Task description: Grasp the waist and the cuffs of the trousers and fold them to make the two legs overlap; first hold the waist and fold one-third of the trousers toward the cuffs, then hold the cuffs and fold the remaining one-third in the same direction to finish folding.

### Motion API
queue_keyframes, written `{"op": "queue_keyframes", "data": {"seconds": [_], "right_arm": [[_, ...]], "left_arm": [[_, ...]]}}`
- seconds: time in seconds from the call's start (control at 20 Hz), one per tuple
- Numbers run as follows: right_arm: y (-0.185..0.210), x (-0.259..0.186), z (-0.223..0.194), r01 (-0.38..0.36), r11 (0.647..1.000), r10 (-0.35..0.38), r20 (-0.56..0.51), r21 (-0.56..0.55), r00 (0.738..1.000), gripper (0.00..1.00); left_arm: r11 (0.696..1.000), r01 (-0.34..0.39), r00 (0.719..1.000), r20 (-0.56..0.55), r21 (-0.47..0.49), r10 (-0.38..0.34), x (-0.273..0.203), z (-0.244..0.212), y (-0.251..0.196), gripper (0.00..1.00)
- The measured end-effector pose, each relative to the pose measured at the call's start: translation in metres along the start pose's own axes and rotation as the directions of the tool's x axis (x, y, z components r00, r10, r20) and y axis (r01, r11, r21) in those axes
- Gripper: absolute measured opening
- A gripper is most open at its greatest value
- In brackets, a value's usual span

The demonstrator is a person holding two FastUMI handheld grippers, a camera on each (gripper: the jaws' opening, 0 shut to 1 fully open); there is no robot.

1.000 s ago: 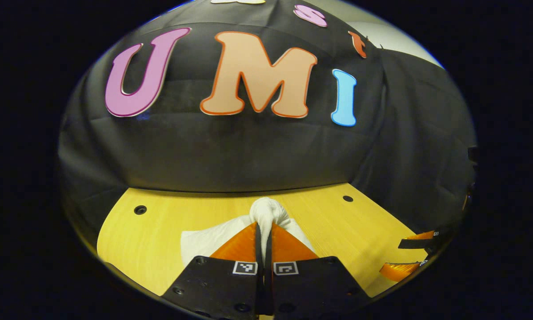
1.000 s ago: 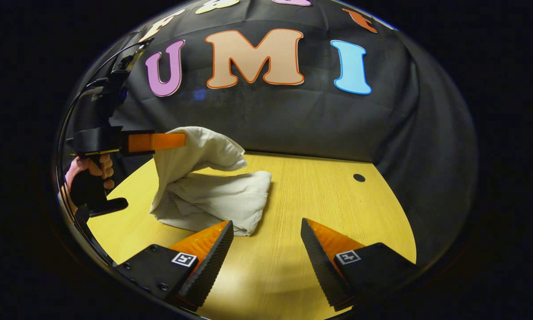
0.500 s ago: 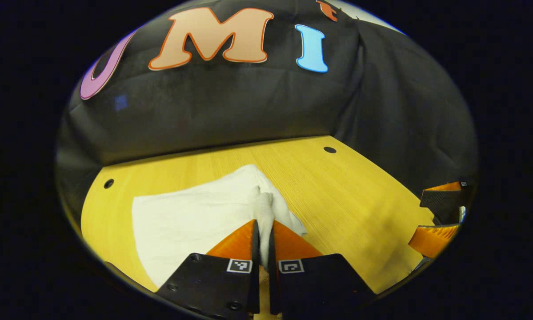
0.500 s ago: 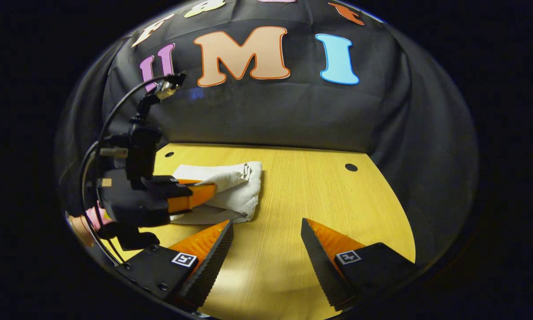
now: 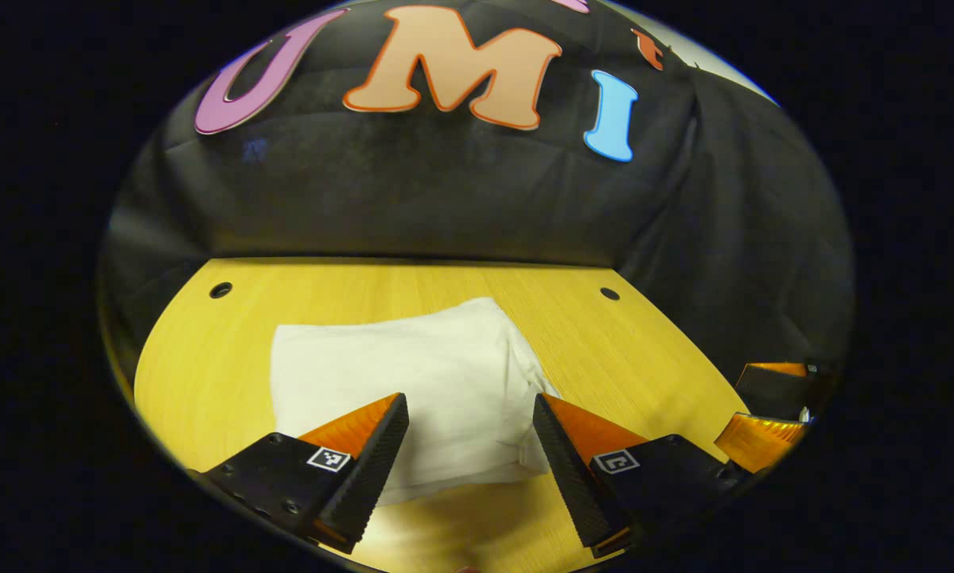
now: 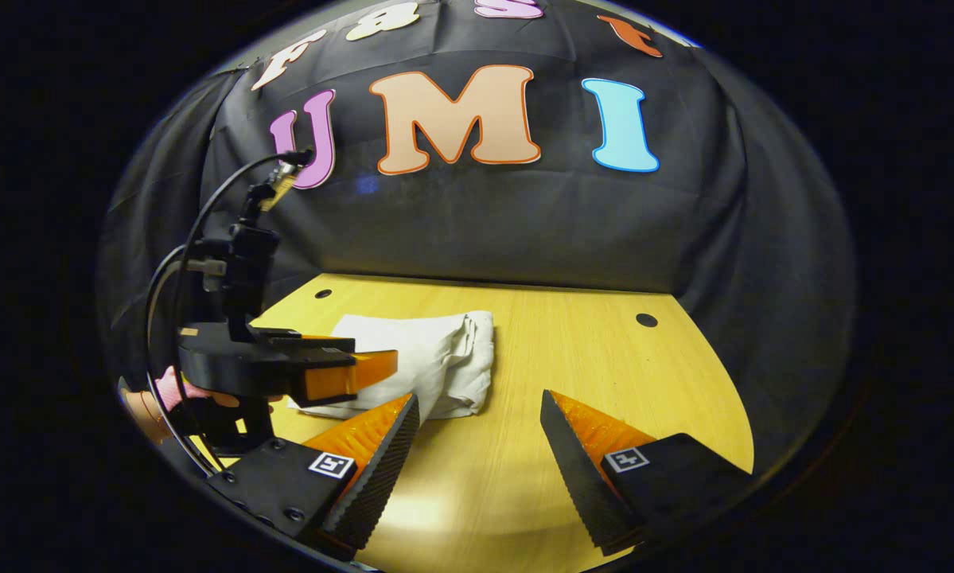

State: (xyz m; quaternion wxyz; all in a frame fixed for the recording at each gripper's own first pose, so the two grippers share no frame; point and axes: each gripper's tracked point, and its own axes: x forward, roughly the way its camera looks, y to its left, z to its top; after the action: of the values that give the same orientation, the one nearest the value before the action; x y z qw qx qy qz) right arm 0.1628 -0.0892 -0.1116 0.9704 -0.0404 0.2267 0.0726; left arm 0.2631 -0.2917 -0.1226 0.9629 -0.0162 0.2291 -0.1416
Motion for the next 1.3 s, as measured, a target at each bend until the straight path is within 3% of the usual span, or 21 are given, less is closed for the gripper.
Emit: {"op": "queue_keyframes", "data": {"seconds": [0.3, 0.65, 0.95, 1.0, 1.3], "right_arm": [[0.033, -0.008, 0.019, -0.046, 0.999, 0.046, 0.067, 0.002, 0.997, 0.98], [0.065, -0.029, 0.033, -0.055, 0.998, 0.055, 0.122, 0.003, 0.991, 0.98], [0.076, -0.04, 0.037, -0.031, 1.0, 0.03, 0.121, 0.003, 0.992, 0.95], [0.078, -0.041, 0.038, -0.031, 0.999, 0.03, 0.122, 0.007, 0.992, 0.98], [0.075, -0.049, 0.042, 0.017, 1.0, -0.013, 0.142, -0.023, 0.99, 0.95]], "left_arm": [[0.994, -0.11, 0.987, 0.119, 0.002, 0.109, -0.074, 0.042, 0.061, 0.94], [0.984, -0.18, 0.97, 0.163, -0.009, 0.179, -0.139, 0.042, 0.089, 0.94], [0.988, -0.152, 0.98, 0.123, -0.028, 0.155, -0.159, 0.019, 0.089, 0.94], [0.989, -0.147, 0.982, 0.118, -0.023, 0.148, -0.159, 0.019, 0.089, 0.94], [0.992, -0.117, 0.988, 0.108, 0.045, 0.112, -0.157, 0.018, 0.093, 0.94]]}}
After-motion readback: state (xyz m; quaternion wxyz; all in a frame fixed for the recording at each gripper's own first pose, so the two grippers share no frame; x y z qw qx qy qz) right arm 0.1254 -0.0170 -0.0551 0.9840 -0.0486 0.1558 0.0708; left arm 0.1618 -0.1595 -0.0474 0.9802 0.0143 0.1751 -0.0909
